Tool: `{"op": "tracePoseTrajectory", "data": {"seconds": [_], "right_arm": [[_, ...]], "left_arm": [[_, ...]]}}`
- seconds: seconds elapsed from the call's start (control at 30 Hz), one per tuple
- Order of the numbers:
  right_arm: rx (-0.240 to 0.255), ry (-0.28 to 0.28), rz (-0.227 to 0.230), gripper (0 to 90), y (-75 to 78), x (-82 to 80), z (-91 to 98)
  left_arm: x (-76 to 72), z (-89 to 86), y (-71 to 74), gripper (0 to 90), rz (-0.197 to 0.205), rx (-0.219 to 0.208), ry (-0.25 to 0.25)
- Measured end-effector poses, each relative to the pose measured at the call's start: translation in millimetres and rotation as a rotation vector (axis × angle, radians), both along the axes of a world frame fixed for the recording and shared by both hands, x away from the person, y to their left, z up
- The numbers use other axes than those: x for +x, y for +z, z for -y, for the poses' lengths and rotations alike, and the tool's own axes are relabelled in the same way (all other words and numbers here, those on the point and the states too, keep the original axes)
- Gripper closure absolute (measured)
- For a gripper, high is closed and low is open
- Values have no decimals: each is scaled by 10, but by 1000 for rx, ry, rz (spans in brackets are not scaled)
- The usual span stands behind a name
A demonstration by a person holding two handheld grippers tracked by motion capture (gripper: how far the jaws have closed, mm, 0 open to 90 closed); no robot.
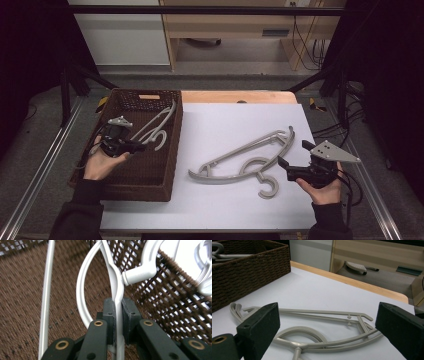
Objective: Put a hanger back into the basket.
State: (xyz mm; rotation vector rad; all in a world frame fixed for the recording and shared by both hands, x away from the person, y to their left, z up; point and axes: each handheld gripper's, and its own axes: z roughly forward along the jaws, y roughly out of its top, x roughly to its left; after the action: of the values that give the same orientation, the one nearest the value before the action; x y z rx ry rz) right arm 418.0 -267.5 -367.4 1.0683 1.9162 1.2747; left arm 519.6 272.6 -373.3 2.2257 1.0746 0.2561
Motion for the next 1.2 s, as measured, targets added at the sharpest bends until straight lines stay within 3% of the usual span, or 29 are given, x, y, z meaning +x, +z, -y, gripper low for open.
{"op": "tracePoseTrajectory", "data": {"seconds": [0.07,0.23,0.43,0.67,0.97,1.2], "right_arm": [[1,-2,1,59,2,-3,3],[3,-2,2,59,5,-5,11],[6,-2,4,59,12,-13,15],[11,-2,10,64,21,-24,24],[23,-5,17,71,36,-45,43],[36,-8,22,74,45,-56,55]], "left_arm": [[17,22,-27,814,-5,28,10],[24,49,-30,804,-9,46,8],[-38,5,71,712,41,5,35],[-244,10,336,583,173,-29,34],[-527,258,567,428,352,-131,3],[-667,476,618,342,418,-181,-22]]}}
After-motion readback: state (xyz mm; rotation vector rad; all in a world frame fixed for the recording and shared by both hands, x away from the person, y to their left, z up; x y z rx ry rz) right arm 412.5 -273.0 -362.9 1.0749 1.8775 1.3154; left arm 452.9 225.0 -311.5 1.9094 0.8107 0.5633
